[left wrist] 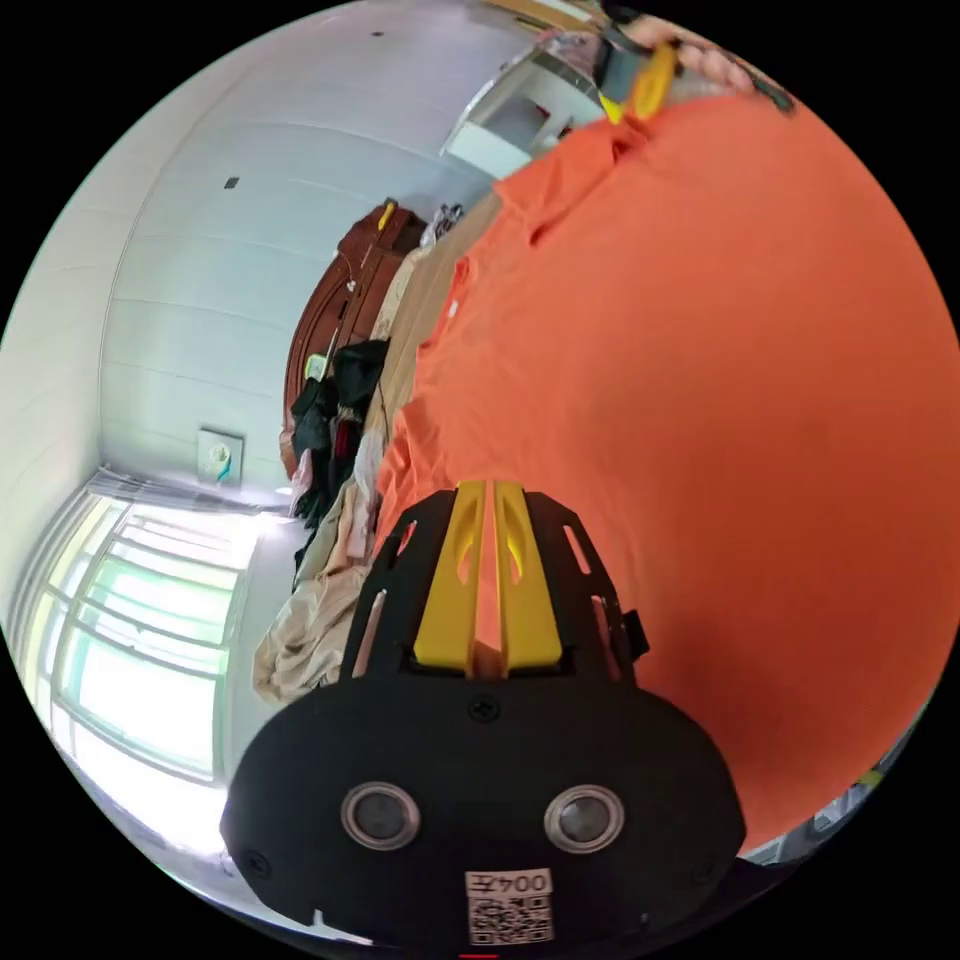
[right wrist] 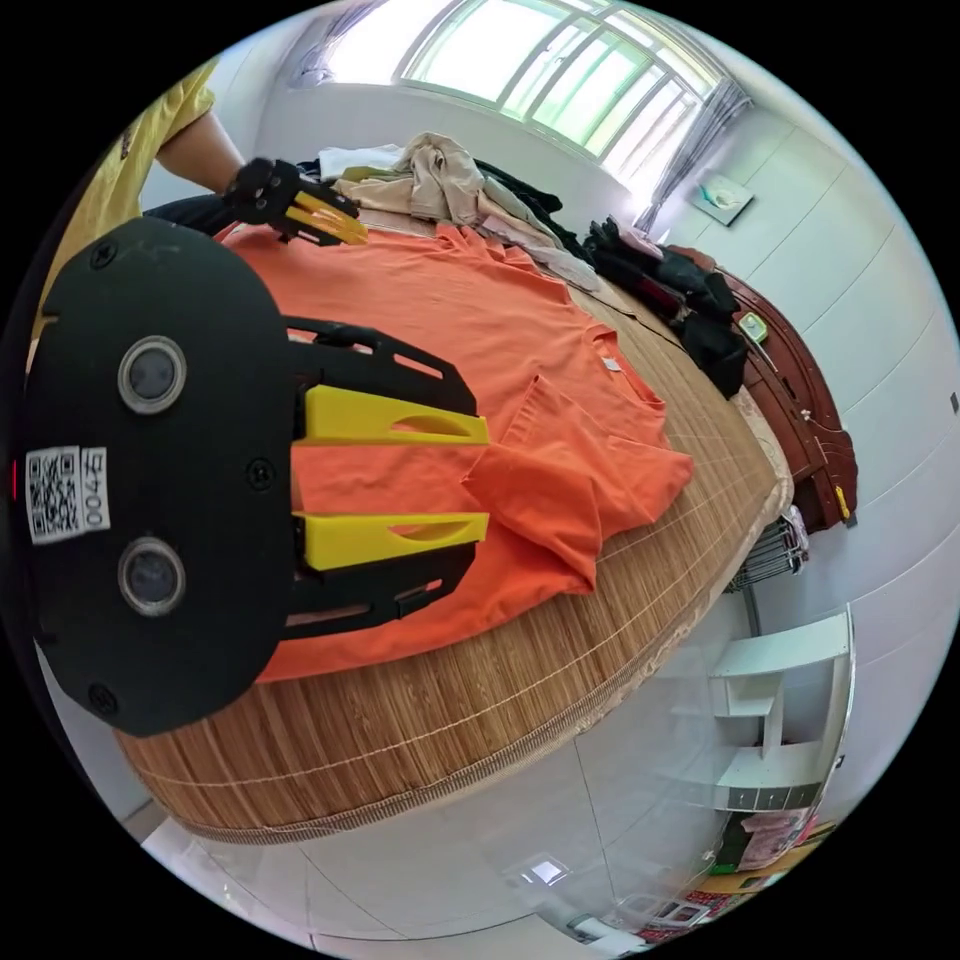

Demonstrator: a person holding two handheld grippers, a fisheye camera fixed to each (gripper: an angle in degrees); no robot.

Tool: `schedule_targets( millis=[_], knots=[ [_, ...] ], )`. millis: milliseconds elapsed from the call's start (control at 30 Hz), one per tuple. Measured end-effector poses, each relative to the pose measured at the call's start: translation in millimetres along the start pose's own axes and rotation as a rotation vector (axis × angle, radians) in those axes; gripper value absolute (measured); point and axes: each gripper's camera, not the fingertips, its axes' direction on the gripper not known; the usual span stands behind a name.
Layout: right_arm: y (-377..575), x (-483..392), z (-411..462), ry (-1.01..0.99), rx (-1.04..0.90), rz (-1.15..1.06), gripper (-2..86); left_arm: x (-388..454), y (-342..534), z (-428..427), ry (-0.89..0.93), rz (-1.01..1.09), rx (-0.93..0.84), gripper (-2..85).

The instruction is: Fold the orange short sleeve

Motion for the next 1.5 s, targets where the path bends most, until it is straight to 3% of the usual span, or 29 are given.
schedule_targets(
  millis=[233,400,700,1200,1500],
  knots=[
    [15,22,-6,-0.005,0.026,0.012,12.4,-8,-139,105,0.120,0.111,-0.014,9.8],
    [21,30,-7,-0.024,0.028,0.019,12.3,10,-178,132,0.143,0.177,0.080,10.3],
    [15,-8,7,0.068,-0.040,-0.081,11.3,56,-184,175,0.189,0.209,0.143,8.5],
    [9,-119,37,0.456,-0.106,-0.397,10.7,98,-169,207,0.226,0.231,0.178,5.7],
    [11,-166,49,0.658,-0.073,-0.537,2.3,95,-159,200,0.160,0.215,0.240,1.5]
  ],
)
